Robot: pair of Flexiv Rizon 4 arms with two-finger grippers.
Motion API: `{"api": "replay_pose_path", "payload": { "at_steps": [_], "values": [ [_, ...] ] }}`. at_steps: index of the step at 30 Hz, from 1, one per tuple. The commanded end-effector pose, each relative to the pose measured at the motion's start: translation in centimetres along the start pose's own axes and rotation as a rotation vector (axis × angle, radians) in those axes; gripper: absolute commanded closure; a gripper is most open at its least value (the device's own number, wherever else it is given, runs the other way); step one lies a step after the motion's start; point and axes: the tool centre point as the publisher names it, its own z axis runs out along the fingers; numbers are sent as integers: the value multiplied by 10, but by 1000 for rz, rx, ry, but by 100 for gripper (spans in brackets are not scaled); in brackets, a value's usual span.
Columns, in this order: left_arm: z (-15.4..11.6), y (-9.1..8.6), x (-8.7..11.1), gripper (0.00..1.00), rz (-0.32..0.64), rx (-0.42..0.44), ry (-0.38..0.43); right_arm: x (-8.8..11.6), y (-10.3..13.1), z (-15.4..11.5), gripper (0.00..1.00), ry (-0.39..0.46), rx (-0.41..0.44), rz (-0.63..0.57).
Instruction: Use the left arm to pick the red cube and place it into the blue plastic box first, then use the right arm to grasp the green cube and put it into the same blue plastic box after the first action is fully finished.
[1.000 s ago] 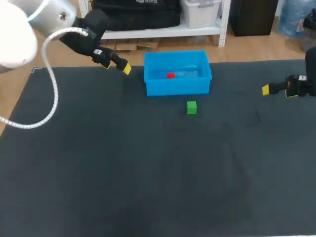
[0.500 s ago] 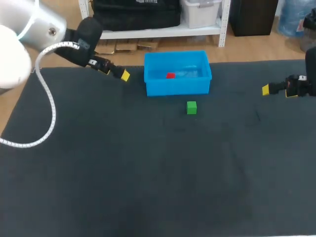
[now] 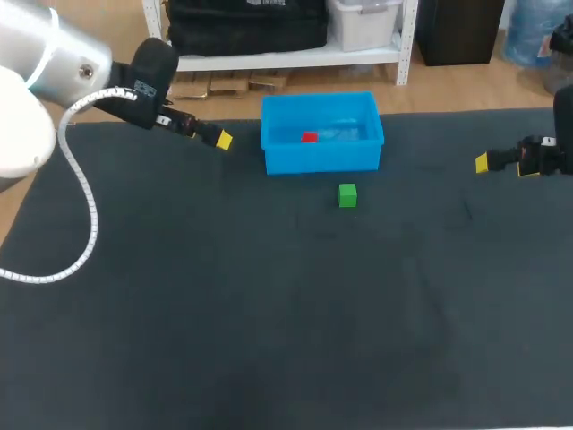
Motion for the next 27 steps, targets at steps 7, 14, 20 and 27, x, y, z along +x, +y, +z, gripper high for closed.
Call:
{"api": "replay_pose_path", "payload": {
  "at_steps": [7, 14, 20, 27],
  "values": [
    [-1, 0, 2, 0, 1, 2, -6, 0, 0, 0, 0, 0, 1, -1],
    [-1, 0, 2, 0, 1, 2, -6, -7, 21, 14, 0, 20, 23, 15],
    [-1, 0, 2, 0, 1, 2, -6, -9, 39, 26, 0, 64, 42, 11],
    [-1, 0, 2, 0, 1, 2, -6, -13, 55, 35, 0, 91, 76, 14]
  ]
}}
